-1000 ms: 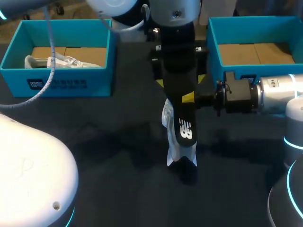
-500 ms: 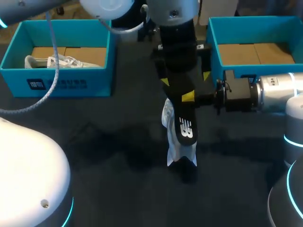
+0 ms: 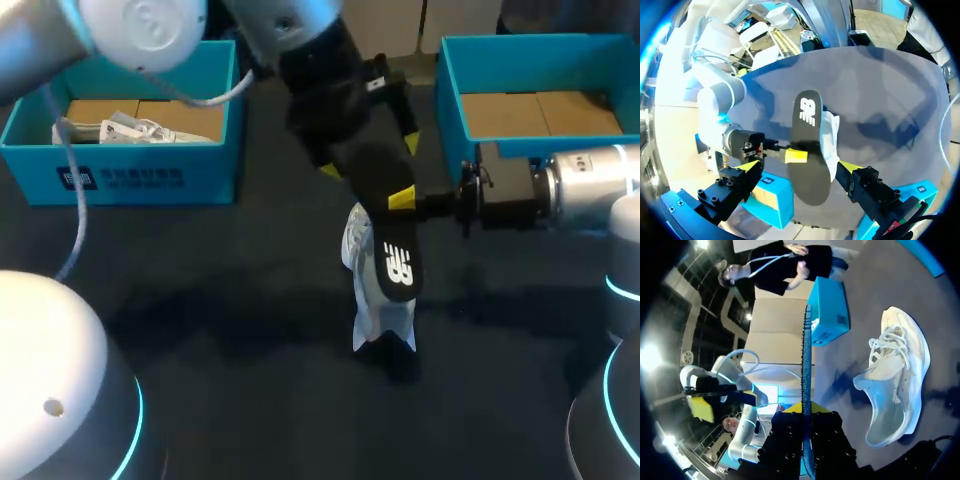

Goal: Take the shoe out of the shoebox, open the shoe tongue, remove and reinsert the insole, then place the shoe into the shoebox

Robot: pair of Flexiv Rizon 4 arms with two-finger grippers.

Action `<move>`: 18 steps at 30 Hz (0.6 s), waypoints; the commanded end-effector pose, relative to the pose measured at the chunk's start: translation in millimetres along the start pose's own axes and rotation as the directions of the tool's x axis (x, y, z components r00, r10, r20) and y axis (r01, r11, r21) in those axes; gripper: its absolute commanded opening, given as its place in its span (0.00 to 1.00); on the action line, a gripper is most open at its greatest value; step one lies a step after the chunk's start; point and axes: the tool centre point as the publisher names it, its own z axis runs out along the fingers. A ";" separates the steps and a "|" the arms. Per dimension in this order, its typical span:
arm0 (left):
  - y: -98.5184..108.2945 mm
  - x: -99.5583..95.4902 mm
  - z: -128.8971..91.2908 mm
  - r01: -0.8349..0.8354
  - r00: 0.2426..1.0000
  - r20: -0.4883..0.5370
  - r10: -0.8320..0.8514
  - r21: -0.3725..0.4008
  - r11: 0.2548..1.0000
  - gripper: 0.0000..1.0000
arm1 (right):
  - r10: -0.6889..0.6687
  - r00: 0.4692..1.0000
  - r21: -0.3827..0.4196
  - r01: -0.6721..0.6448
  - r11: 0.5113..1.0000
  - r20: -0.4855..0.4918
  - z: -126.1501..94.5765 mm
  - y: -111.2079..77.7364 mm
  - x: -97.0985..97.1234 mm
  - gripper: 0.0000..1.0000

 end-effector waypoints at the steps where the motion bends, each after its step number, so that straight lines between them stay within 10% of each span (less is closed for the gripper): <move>1: -2.5 19.3 5.1 -0.012 0.964 0.265 0.014 -0.010 1.000 1.00 | 0.004 1.000 0.000 -0.004 1.000 0.011 -2.9 -0.4 3.5 0.00; 18: 9.8 38.2 0.3 0.081 0.847 0.527 -0.069 0.000 0.997 1.00 | -0.001 1.000 -0.032 0.000 0.999 -0.031 -18.6 1.7 14.3 0.00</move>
